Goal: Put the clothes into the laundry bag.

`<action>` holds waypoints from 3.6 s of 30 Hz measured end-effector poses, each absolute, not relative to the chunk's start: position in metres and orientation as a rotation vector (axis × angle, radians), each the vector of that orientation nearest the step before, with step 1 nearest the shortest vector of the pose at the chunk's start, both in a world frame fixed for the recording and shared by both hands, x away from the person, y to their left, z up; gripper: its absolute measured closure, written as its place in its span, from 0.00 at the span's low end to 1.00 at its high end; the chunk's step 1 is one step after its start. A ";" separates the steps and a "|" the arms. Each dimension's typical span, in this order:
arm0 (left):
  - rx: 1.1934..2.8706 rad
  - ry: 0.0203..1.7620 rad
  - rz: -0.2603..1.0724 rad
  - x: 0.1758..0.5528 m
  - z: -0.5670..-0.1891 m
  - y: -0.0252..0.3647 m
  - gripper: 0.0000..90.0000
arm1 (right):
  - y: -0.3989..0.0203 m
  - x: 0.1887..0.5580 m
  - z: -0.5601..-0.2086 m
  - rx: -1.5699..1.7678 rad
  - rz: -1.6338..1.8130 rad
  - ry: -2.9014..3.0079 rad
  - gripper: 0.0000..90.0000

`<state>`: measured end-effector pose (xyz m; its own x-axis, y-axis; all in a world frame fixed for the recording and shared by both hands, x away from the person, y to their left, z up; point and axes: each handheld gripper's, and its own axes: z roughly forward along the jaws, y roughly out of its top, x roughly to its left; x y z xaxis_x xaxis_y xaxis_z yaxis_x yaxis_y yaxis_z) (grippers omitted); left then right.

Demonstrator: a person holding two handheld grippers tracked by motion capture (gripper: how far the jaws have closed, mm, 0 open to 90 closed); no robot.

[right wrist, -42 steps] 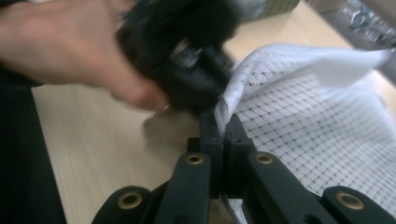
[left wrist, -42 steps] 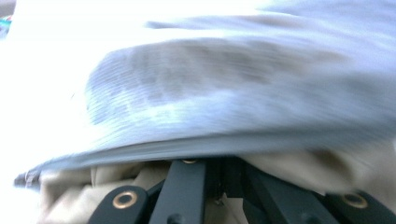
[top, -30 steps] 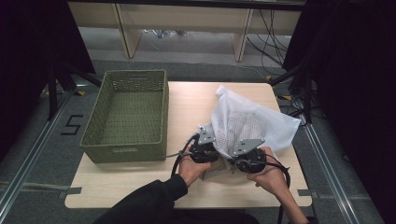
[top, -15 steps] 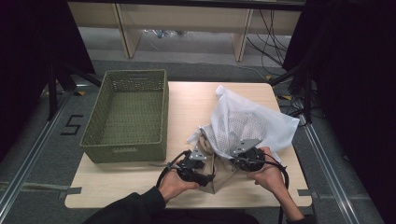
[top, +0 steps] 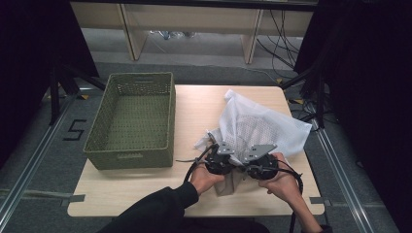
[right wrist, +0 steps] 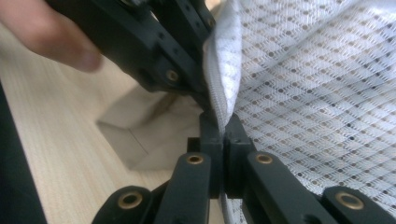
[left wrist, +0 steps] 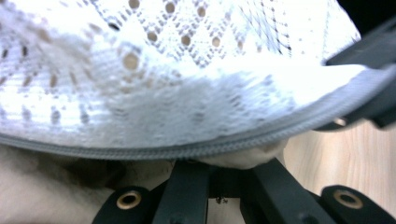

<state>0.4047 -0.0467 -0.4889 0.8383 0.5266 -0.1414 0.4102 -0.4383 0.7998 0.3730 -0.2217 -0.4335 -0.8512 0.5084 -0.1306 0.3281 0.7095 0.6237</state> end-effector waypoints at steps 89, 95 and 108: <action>2.244 0.789 0.237 0.403 -0.503 0.051 0.98 | -0.180 0.406 -0.442 0.564 0.871 2.597 1.00; 2.254 0.775 0.242 0.399 -0.501 0.052 0.98 | -0.172 0.397 -0.445 0.518 0.865 2.750 1.00; 2.329 0.734 0.241 0.388 -0.505 0.072 0.98 | -0.151 0.426 -0.476 0.716 0.882 2.573 1.00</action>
